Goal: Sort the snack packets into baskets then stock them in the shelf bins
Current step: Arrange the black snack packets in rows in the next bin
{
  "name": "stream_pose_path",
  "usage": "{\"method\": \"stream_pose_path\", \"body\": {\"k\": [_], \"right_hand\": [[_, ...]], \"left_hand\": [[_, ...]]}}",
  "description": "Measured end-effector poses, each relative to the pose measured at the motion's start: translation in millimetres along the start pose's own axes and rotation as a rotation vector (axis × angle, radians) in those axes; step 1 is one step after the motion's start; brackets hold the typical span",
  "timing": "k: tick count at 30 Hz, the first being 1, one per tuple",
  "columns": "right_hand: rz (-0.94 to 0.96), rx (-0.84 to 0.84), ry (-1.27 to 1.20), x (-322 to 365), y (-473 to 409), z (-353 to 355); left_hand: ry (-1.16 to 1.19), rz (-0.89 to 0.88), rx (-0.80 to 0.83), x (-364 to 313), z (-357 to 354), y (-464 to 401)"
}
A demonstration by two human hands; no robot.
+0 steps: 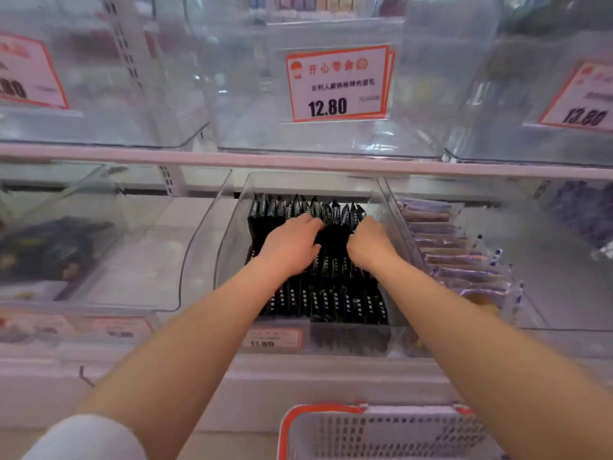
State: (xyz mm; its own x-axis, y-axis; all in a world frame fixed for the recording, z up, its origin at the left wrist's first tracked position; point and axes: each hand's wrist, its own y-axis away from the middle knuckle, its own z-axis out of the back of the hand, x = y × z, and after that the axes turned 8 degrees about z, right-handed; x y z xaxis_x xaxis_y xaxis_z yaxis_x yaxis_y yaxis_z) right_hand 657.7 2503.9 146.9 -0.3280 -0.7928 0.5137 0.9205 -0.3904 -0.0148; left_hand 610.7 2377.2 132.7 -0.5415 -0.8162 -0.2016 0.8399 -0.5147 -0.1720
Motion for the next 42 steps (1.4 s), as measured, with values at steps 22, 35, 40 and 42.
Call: {"method": "stream_pose_path", "body": {"k": [22,35,40,42], "right_hand": [[0.029,-0.196,-0.106,-9.9,-42.9,-41.1],[0.358,-0.231,0.436,-9.4,-40.2,-44.7],[0.370,-0.214,0.457,-12.3,-36.1,-51.6],[0.367,-0.169,0.444,-13.7,-35.7,-49.0]], "left_hand": [[-0.061,-0.048,-0.134,15.4,-40.9,-62.9],[0.003,-0.039,-0.077,17.8,-34.0,-61.8],[-0.012,-0.046,0.019,25.7,-25.0,-63.9],[-0.020,-0.011,-0.081,21.7,-33.2,-58.6]]}}
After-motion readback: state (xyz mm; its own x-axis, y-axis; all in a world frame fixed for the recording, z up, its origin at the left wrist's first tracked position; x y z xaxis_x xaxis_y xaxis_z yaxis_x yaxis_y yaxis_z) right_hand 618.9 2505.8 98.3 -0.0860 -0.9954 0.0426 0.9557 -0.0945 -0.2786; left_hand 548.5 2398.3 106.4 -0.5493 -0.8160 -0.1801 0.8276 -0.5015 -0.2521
